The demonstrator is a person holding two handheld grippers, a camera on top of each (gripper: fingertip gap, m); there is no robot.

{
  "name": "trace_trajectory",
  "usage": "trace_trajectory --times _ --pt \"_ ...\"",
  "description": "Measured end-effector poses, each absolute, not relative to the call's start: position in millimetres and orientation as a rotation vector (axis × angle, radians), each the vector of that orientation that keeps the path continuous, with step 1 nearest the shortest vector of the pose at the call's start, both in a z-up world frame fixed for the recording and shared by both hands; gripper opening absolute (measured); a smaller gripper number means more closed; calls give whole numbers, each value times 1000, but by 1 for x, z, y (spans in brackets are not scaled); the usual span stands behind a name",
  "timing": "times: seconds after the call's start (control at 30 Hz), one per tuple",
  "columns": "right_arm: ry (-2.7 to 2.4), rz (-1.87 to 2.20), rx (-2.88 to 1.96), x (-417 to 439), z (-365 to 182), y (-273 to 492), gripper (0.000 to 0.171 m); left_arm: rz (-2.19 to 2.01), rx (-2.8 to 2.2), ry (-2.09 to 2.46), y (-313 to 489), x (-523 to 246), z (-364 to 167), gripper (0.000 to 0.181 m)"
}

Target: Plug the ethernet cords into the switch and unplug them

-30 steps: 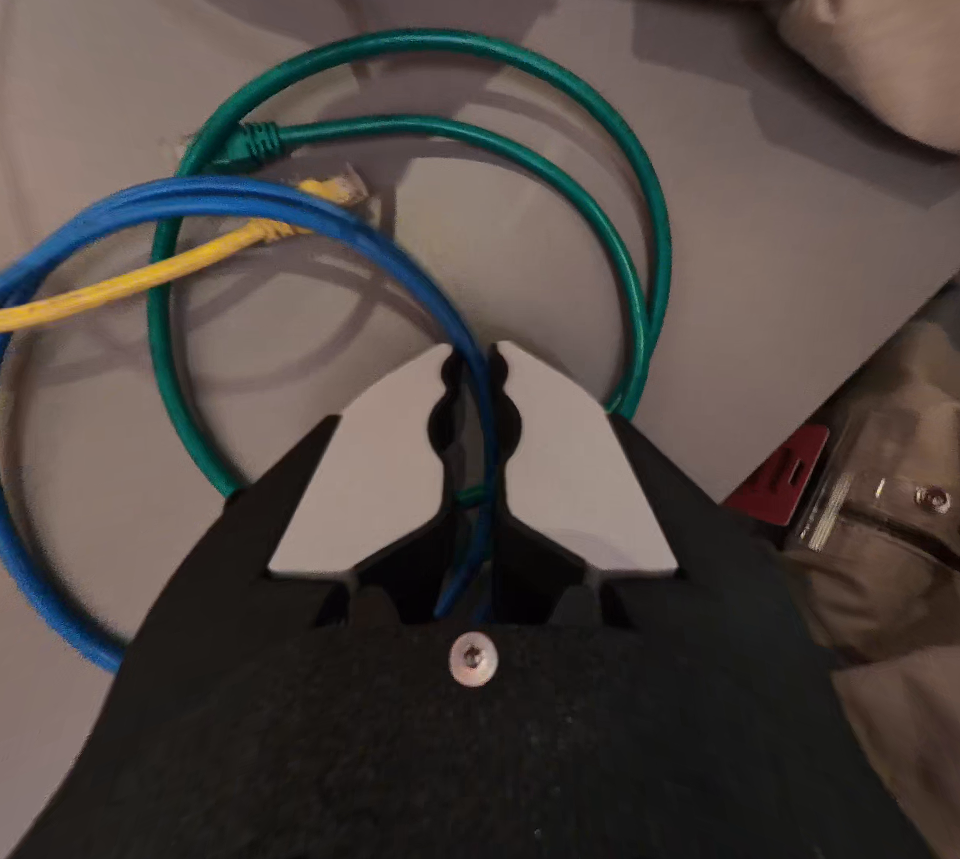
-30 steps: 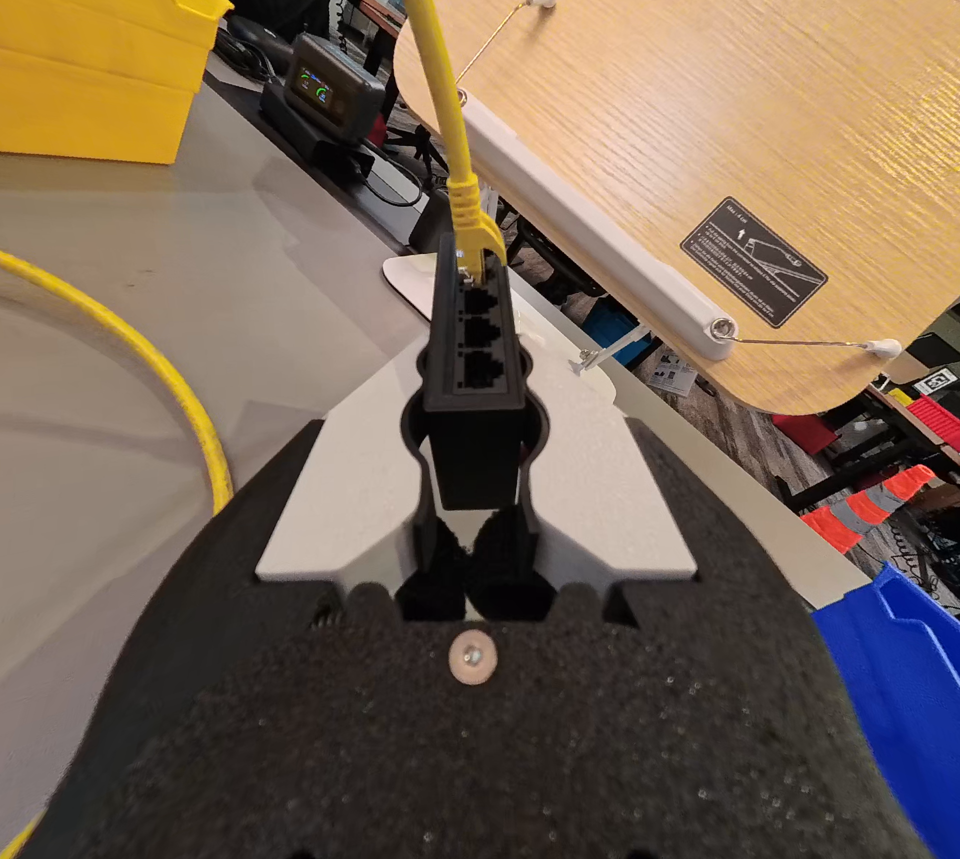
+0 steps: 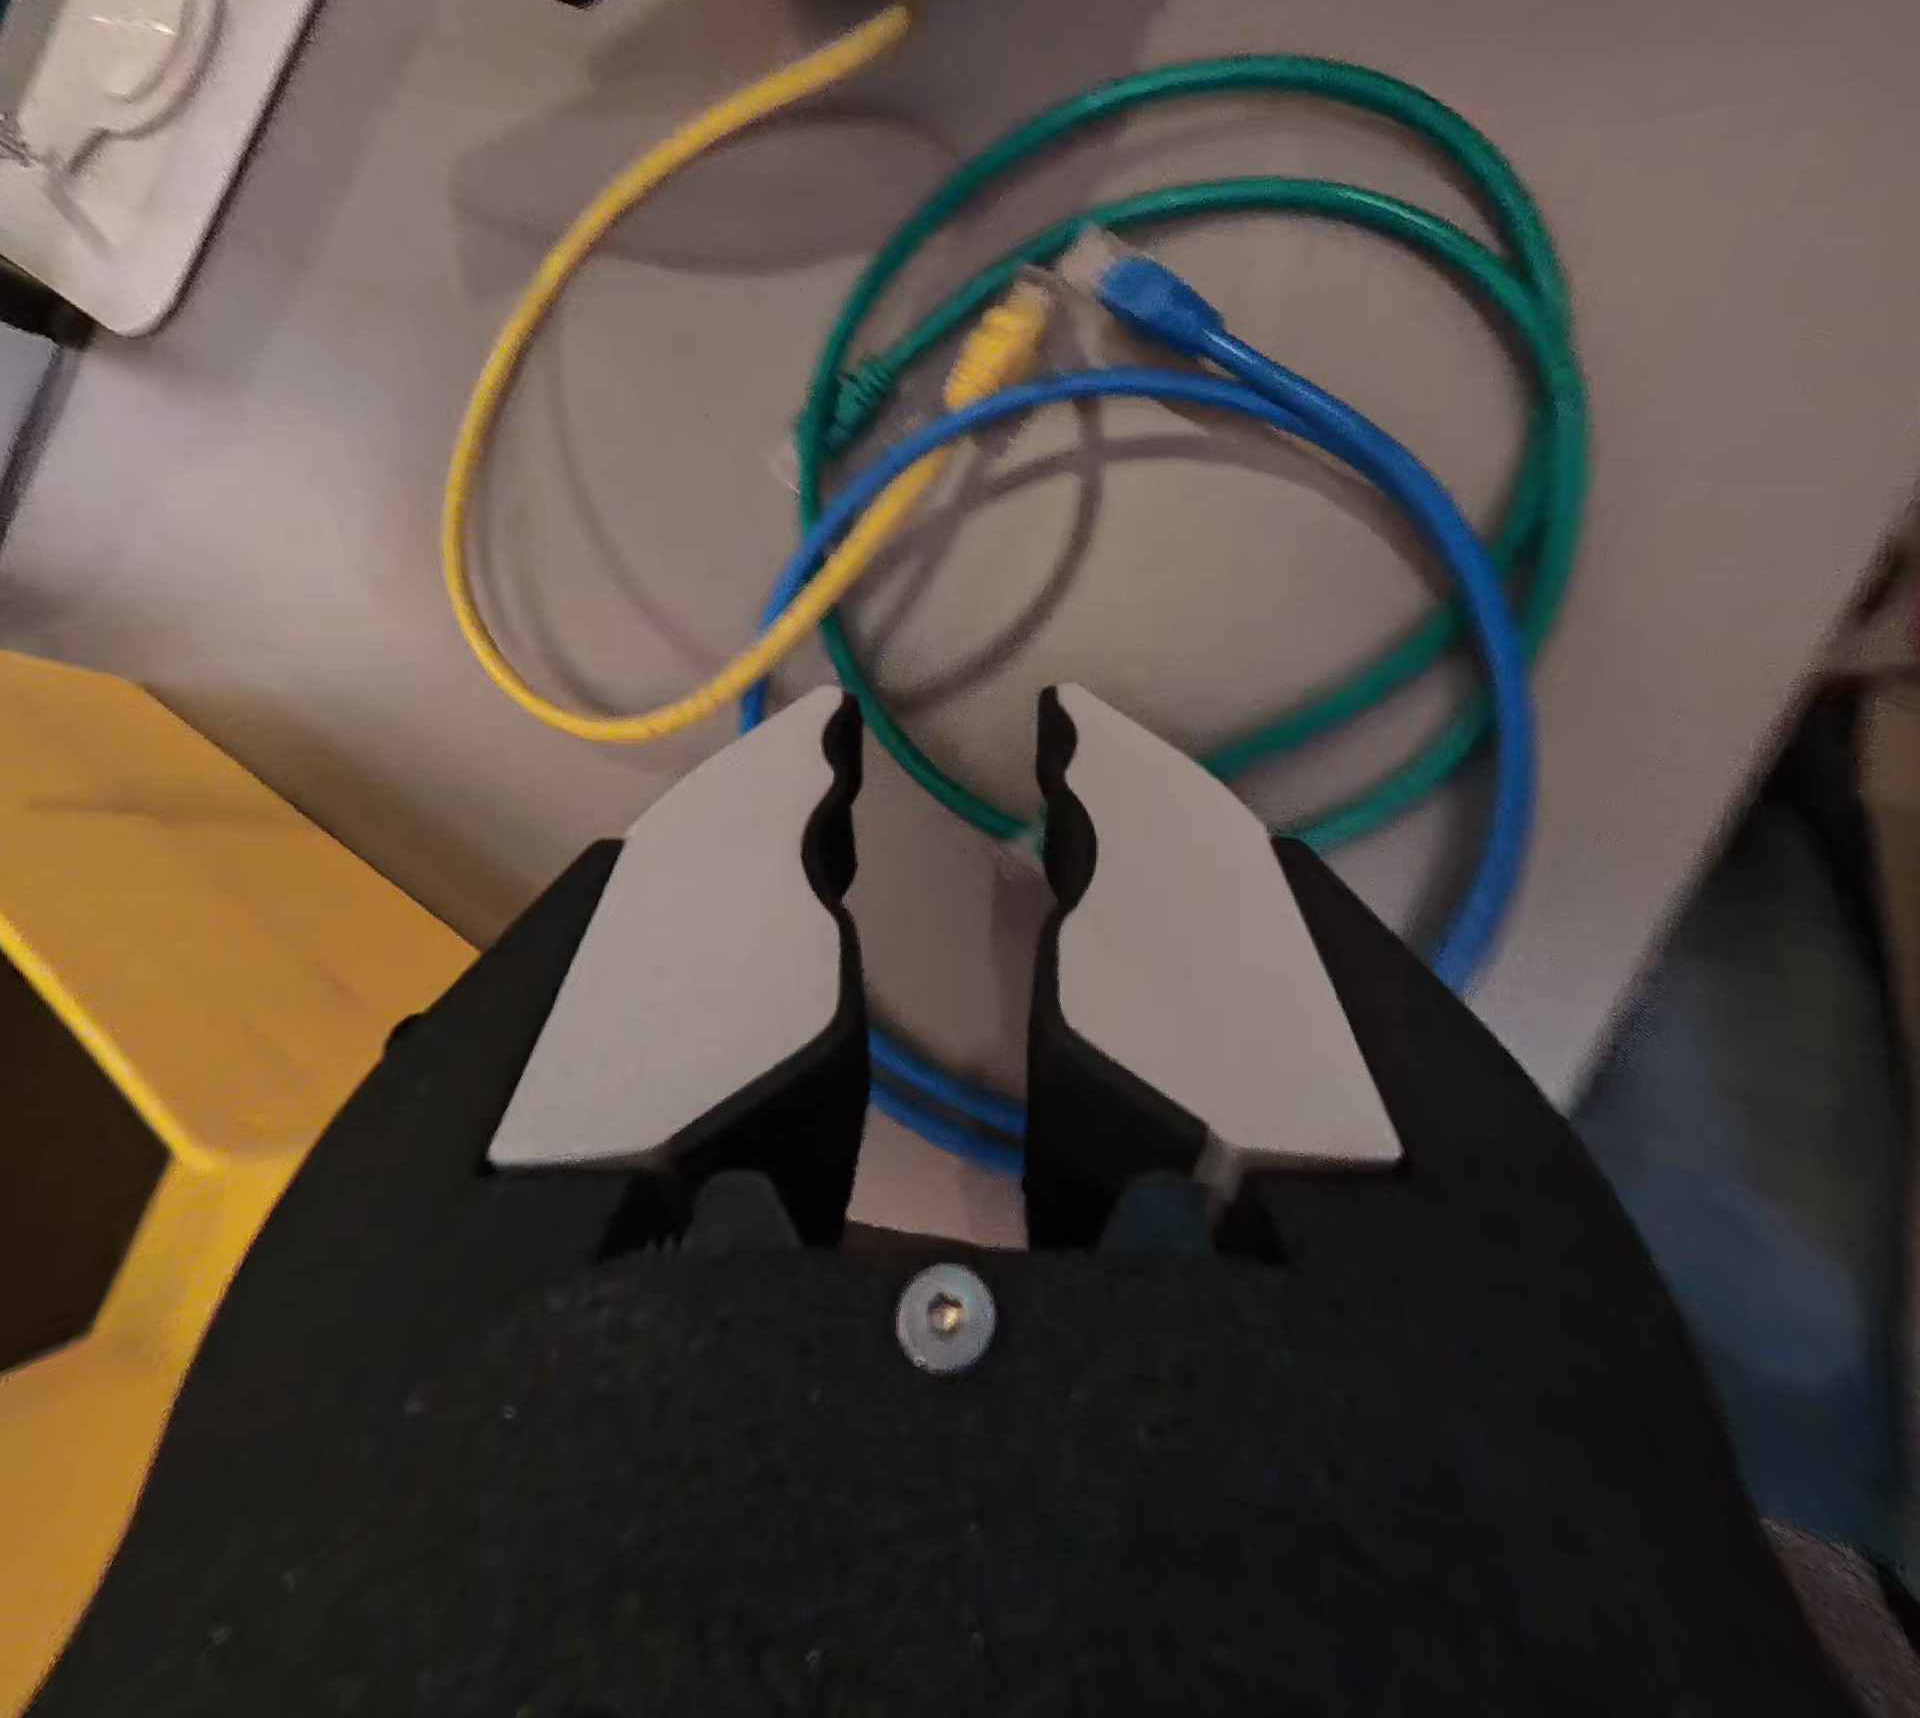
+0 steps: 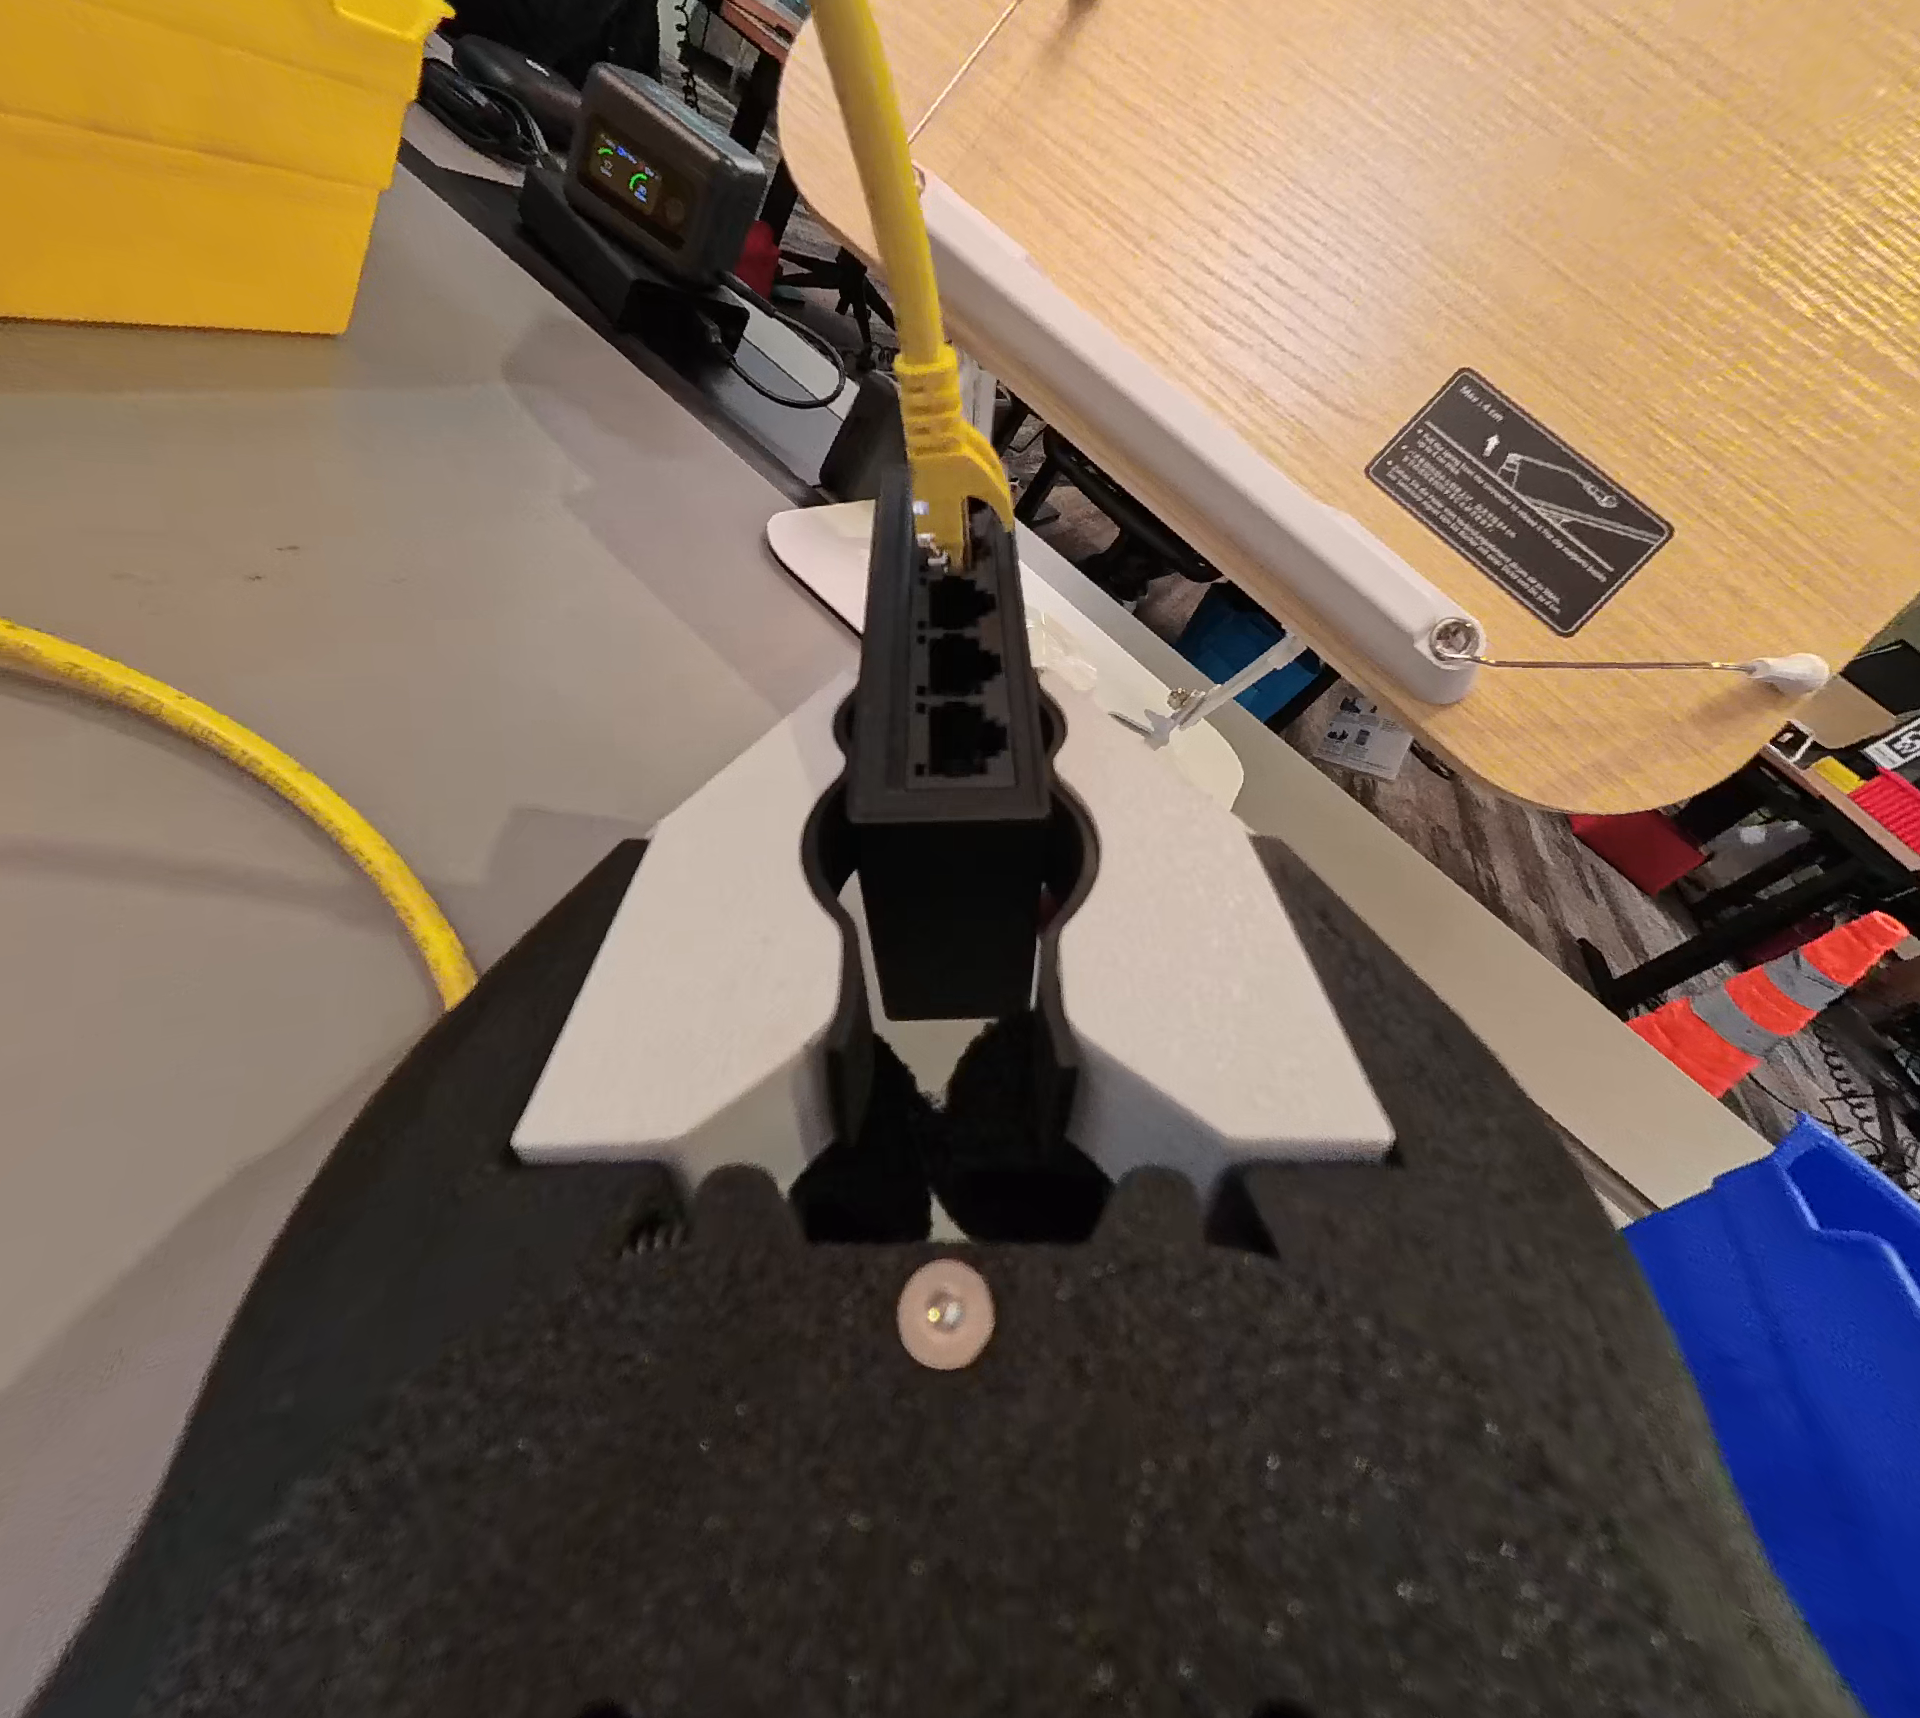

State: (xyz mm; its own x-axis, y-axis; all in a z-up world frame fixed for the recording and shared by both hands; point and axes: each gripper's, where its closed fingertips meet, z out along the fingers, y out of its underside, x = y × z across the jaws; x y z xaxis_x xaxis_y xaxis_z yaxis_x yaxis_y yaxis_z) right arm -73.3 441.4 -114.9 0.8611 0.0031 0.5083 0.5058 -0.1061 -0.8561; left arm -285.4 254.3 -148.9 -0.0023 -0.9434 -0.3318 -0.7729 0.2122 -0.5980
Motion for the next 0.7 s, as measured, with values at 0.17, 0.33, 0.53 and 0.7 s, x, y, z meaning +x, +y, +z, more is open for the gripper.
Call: trace_trajectory --times 0.17,0.33,0.53,0.7 --pt "-408 -445 -1635 -74 -115 441 26 -164 -1490 1941 289 -255 -175 30" --pt "-400 -435 -1643 -72 -116 442 26 38 -1410 2088 299 -268 -188 8" --pt "-399 -438 -1649 -72 -117 443 26 91 -1266 2110 290 -281 -152 7" --pt "-381 -427 -1656 -69 -117 443 26 266 -1116 2225 299 -305 -132 7"
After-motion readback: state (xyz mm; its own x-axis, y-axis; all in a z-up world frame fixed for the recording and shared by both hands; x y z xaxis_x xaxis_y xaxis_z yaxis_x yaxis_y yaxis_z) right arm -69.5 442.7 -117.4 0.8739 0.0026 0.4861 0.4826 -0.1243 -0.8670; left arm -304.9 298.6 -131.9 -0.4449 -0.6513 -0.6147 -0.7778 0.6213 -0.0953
